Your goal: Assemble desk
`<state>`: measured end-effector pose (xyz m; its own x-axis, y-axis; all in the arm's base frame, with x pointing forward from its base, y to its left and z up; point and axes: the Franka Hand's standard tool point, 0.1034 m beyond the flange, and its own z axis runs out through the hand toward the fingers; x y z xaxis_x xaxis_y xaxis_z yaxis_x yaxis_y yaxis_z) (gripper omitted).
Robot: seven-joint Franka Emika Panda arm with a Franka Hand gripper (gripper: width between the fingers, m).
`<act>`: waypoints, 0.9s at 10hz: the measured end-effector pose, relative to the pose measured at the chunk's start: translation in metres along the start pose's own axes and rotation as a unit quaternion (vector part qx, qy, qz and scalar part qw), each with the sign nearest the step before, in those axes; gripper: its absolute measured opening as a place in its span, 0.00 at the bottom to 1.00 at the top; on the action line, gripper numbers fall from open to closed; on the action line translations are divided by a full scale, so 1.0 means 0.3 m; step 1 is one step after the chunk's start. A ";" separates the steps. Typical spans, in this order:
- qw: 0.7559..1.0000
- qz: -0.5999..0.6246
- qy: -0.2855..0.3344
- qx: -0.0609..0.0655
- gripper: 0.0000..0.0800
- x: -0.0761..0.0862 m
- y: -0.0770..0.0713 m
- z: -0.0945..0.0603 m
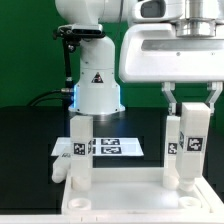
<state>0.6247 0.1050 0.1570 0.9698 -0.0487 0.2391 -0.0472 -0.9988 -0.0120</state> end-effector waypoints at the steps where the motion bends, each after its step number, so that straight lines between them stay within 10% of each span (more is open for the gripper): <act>1: 1.000 -0.001 -0.002 0.000 0.36 -0.006 -0.005 0.010; 9: 1.000 -0.007 -0.006 -0.003 0.36 -0.008 -0.020 0.086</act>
Offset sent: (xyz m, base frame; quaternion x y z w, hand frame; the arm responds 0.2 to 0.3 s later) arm 0.0074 0.0025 -0.0057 0.0033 0.0130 0.0039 0.9999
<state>0.6287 0.1111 0.1315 0.9733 -0.0358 0.2268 -0.0362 -0.9993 -0.0021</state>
